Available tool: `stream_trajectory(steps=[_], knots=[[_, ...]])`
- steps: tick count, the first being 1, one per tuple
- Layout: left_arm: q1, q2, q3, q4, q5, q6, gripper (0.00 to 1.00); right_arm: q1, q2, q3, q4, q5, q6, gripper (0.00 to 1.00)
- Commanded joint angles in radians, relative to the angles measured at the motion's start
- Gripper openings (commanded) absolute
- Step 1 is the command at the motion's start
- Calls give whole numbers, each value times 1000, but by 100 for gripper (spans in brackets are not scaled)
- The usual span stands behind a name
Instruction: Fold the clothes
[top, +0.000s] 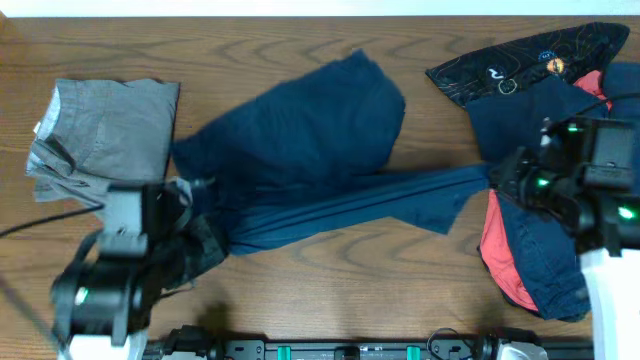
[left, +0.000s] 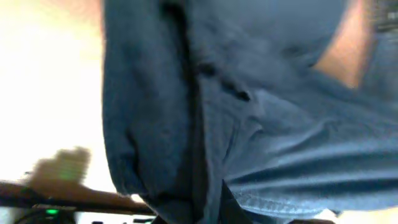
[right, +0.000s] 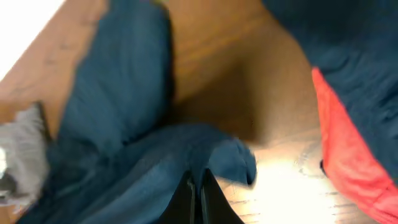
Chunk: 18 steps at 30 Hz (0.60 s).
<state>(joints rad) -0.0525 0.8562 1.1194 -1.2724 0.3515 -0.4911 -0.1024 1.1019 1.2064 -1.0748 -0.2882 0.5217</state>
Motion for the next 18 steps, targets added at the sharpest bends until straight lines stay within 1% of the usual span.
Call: stream_trajectory(steps=[1, 5, 8, 10, 14, 16, 18], knots=[[16, -66, 48, -37, -124, 25, 6, -61, -38, 97, -6, 187, -108, 1], [16, -87, 48, -66, -118, 8, 6, -61, -48, 154, -18, 187, -169, 1], [16, -78, 47, -64, -126, 4, 6, -60, -38, 157, 19, 187, -205, 1], [16, -63, 47, -35, -169, -3, 6, -55, -11, 157, 64, 175, -233, 1], [16, -11, 45, 43, -303, -74, 6, -11, 87, 157, 170, 101, -311, 1], [16, 32, 39, 89, -345, -95, 6, 24, 148, 157, 231, 70, -338, 1], [16, 87, 26, 136, -353, -98, 6, 69, 213, 157, 298, 71, -348, 1]])
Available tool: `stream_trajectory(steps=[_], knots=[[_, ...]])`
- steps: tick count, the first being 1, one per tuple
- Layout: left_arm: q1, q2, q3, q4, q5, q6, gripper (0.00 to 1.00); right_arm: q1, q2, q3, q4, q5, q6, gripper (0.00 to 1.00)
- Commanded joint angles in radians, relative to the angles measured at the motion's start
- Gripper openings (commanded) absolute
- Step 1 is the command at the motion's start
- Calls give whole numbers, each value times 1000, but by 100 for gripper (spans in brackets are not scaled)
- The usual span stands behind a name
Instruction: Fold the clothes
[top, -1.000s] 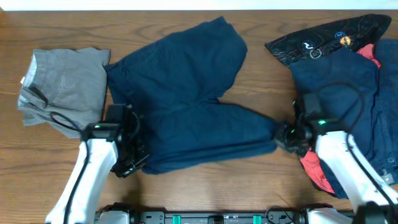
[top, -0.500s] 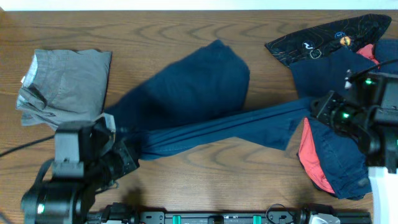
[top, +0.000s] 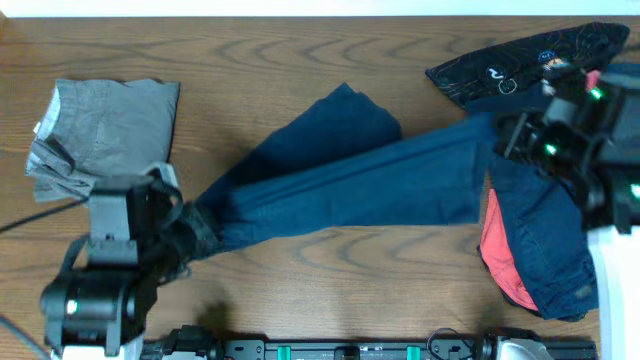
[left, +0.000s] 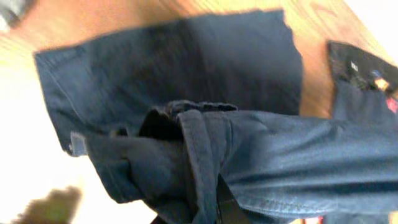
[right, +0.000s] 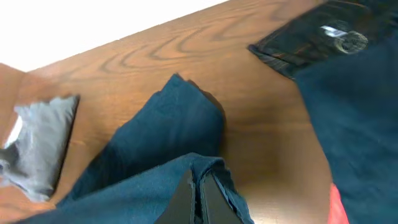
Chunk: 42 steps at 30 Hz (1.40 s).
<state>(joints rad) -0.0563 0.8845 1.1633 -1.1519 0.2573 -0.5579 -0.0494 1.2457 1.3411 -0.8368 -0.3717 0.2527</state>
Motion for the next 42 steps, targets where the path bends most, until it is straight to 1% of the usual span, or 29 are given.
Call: stream_trajectory(steps=[1, 3, 5, 6, 11, 17, 23, 24, 25, 26, 27, 28, 29, 30, 32, 34, 36, 38, 40, 42], knots=[[20, 93, -24, 38, -259, -32, 6, 34, 98, 22, 92, 154, -79, 1], [21, 165, -31, 69, -303, -49, 6, 71, 159, 22, 164, 154, -79, 1], [24, 240, -31, 93, -378, -102, 6, 104, 216, 22, 233, 154, -78, 1], [27, 274, -31, 114, -394, -117, 6, 121, 246, 22, 271, 154, -78, 1], [30, 453, -31, 251, -401, -117, 6, 184, 380, 22, 423, 154, -74, 1], [32, 647, -31, 386, -402, -118, 6, 245, 523, 22, 568, 154, -74, 1], [53, 764, -31, 475, -401, -132, 8, 296, 645, 22, 703, 154, -66, 2], [59, 773, -31, 486, -401, -140, 10, 304, 658, 22, 718, 154, -66, 3], [67, 778, -31, 503, -401, -150, 13, 312, 672, 22, 731, 154, -67, 8], [74, 781, -31, 517, -401, -159, 28, 317, 681, 22, 737, 155, -67, 15], [84, 780, -31, 536, -400, -162, 38, 320, 687, 22, 739, 163, -67, 29], [94, 779, -28, 548, -399, -170, 49, 321, 687, 22, 730, 180, -67, 39], [106, 776, -21, 553, -388, -177, 54, 319, 685, 22, 709, 212, -67, 45], [121, 770, -11, 555, -356, -177, 55, 311, 673, 22, 677, 249, -66, 56], [147, 752, 1, 554, -279, -164, 55, 290, 649, 23, 608, 298, -61, 65], [169, 721, 2, 553, -183, -152, 55, 258, 614, 23, 504, 335, 0, 72], [175, 694, 2, 535, -98, -134, 55, 223, 579, 23, 390, 334, 63, 75], [163, 671, 2, 496, -35, -85, 54, 186, 552, 22, 256, 320, 114, 75], [137, 663, 1, 437, -29, -47, 54, 162, 546, 21, 143, 274, 93, 75], [104, 666, -3, 391, -33, 12, 54, 153, 549, 9, 60, 224, 13, 74]])
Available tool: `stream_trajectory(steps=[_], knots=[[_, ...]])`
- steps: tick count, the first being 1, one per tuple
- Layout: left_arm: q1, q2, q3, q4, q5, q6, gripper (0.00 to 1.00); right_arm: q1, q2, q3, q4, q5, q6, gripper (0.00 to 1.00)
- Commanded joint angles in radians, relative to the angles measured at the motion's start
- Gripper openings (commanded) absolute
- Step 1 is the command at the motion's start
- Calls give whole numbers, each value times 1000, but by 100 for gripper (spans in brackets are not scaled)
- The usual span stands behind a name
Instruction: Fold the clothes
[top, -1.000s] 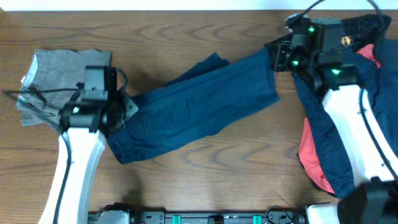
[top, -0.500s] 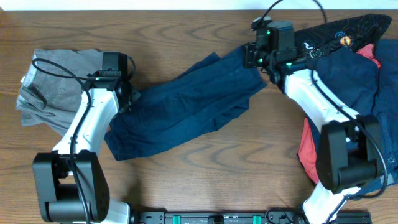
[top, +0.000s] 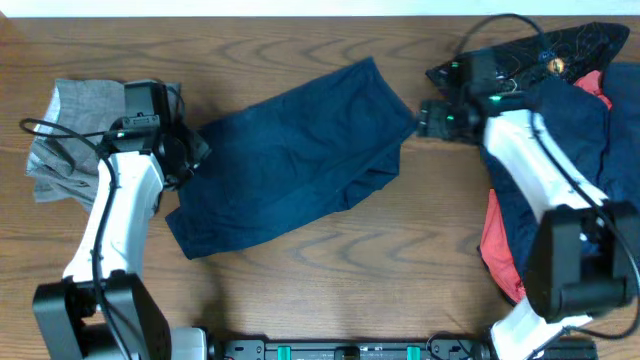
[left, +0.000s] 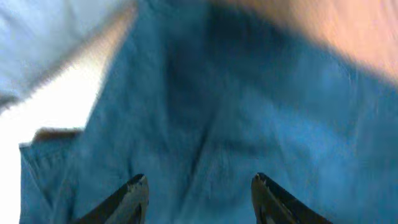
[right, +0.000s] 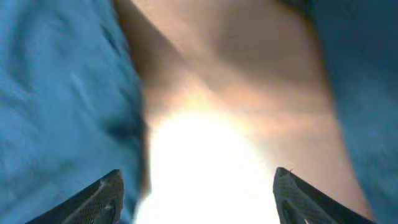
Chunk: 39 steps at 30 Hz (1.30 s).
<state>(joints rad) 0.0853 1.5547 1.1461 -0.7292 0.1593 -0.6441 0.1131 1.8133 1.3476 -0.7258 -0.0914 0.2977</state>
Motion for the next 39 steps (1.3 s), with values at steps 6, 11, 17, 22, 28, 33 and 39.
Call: stream_trajectory(steps=[6, 11, 17, 22, 28, 33, 39], knots=[[-136, 18, -84, -34, -76, 153, 55, 36, -9, -123, -40, -153, -104, 76], [-155, 33, -182, 74, -82, 152, 55, 85, -8, -251, 148, -146, -41, 76], [-155, 42, -268, 137, -84, 150, 54, 100, -8, -343, 332, -166, 65, 64], [-155, 45, -300, 140, -91, 150, 55, 116, -6, -348, 344, -179, 65, 61], [-155, 47, -329, 156, -98, 150, 54, 170, 5, -348, 375, -198, 65, 59], [-155, 47, -344, 159, -101, 150, 54, 203, 27, -348, 407, -185, 66, 17], [-155, 47, -345, 160, -101, 150, 54, 180, -8, -303, 401, -142, 81, 1]])
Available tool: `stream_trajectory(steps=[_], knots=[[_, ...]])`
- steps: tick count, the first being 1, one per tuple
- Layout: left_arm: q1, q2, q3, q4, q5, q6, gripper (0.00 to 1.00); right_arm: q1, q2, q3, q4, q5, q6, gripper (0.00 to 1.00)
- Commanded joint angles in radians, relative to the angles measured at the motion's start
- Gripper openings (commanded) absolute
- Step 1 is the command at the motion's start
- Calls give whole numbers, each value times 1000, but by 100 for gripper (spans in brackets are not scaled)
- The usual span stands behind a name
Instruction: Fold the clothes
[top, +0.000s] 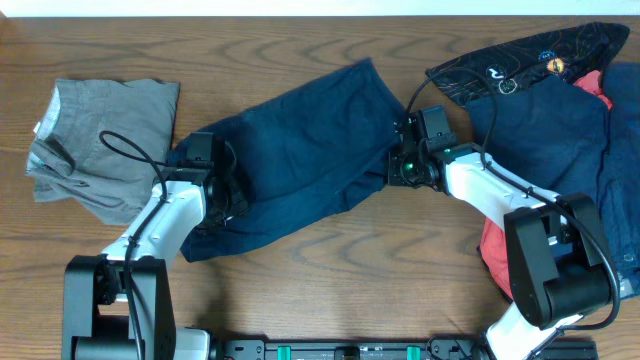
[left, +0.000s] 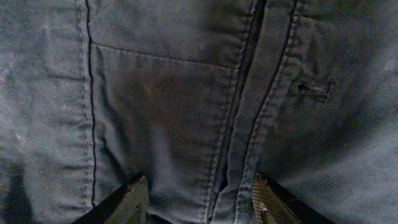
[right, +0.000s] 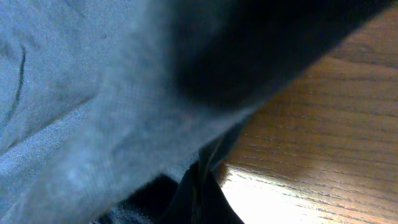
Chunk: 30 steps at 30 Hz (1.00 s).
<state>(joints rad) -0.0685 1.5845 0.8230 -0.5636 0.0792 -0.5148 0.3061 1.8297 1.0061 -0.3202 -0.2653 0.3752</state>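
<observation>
A navy pair of trousers (top: 300, 150) lies folded over itself across the middle of the table, its waist end at the left. My left gripper (top: 218, 188) rests on that waist end. In the left wrist view its jaws stand open (left: 200, 199), wide apart over the fly seam and a buttonhole (left: 308, 87). My right gripper (top: 398, 168) is at the garment's right edge. The right wrist view shows it shut (right: 200, 186) with dark navy cloth (right: 93, 93) running into the closed fingers.
A folded grey garment (top: 100, 135) lies at the back left, close to my left arm. At the right a heap holds a dark patterned piece (top: 520, 65), navy cloth (top: 550, 130) and a red piece (top: 495, 240). Bare wood table (top: 350, 290) runs along the front.
Both grippers were open at the garment's far corners. The left has come nearer and sits open on the waist; the right has moved down to the right edge and shut on the cloth.
Both grippers were shut on the trousers' ends, stretching them near the front. Then the trousers were pulled out long between them. Later the garment lay doubled at mid-table with both grippers open. Now the right grips its edge and the left rests open on the waist.
</observation>
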Motion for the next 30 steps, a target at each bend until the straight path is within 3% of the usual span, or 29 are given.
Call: stream_trajectory(steps=[1, 8, 10, 12, 17, 22, 26, 30], knots=[[-1, 17, -22, -5, -21, 21, 54, -16, -43, 68, -26, 32, -20, 1], [-1, 17, -22, -2, -21, 21, 54, 0, -138, 384, -349, 2, -189, 1], [-1, 17, -22, -2, -21, 20, 54, 14, -140, 443, -435, 2, -237, 13], [-1, 17, -22, 1, -21, 21, 54, 27, -140, 455, -490, 9, -288, 21], [-1, 17, -22, 1, -20, 21, 54, 21, -125, 416, -599, 255, -237, 23], [-1, 17, -22, 2, -20, 21, 54, 0, -122, 305, -626, 399, -128, 42], [-1, 17, -22, 2, -20, 20, 55, -30, -122, 190, -534, 359, -53, 44], [-1, 17, -22, 2, -20, 20, 54, -38, -122, 77, -320, 237, -54, 45]])
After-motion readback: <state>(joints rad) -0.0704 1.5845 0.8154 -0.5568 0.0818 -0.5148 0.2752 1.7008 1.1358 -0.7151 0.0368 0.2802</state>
